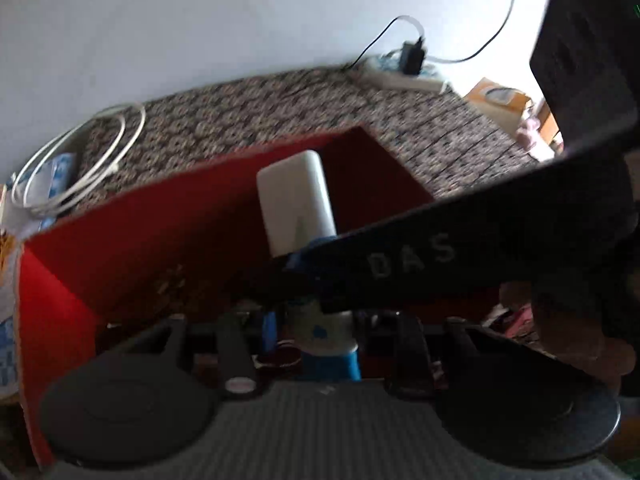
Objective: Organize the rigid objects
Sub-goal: 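Carry the white tube over and down into the red box, then open the right gripper to drop the tube inside the box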
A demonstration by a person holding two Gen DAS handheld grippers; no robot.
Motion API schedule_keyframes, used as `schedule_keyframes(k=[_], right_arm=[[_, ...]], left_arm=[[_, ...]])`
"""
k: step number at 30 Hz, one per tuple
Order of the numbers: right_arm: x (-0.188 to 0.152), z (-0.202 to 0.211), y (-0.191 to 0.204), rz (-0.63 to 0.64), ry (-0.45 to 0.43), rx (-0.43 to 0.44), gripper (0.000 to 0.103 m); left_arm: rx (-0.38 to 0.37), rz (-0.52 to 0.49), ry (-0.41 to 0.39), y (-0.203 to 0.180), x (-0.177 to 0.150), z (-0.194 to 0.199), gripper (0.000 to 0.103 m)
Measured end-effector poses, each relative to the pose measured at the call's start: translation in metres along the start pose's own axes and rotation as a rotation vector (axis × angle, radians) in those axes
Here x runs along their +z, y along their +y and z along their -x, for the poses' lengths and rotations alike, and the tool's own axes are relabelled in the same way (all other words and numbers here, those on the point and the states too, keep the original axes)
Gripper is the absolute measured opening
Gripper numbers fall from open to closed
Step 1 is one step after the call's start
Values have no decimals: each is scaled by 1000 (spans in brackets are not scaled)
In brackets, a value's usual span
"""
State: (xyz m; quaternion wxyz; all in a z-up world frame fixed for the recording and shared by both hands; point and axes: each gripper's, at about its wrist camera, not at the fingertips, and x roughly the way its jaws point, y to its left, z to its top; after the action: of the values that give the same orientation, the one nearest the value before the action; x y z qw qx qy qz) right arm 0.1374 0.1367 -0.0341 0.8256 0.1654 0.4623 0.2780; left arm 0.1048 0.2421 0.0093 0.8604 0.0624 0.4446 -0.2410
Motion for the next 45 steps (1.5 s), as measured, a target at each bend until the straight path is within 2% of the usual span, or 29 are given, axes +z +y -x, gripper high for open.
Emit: schedule_keyframes(k=[4,8,11,14,18,22,26,29,31,35,40,45], right_arm=[[5,-17,-1,-2,52,-3,7],[4,-30,5,43,90,-40,7],[6,-30,10,77,84,-58,7],[6,-33,7,60,102,-91,8],[6,-32,3,29,88,-87,9],[3,-30,8,55,68,-104,9],[2,-30,12,74,57,-129,9],[1,-26,15,119,20,-80,9],[0,-20,16,144,-17,-38,9],[1,-14,9,90,-73,-30,9],[-1,-12,0,2,-84,-50,9],[-5,-13,2,-4,-83,-104,9]], left_arm=[[0,53,53,19,-1,-14,29],[24,63,106,26,-3,-26,28],[24,82,133,29,-4,-30,28],[26,94,129,31,-4,-30,29],[16,118,142,34,-5,-30,30],[5,153,126,36,-6,-26,37],[8,162,121,36,-7,-25,37],[16,159,113,35,-6,-24,37],[40,150,104,35,-5,-23,37],[84,128,66,36,-4,-15,40],[178,72,35,40,-2,-10,42],[227,53,41,46,-1,-17,42]])
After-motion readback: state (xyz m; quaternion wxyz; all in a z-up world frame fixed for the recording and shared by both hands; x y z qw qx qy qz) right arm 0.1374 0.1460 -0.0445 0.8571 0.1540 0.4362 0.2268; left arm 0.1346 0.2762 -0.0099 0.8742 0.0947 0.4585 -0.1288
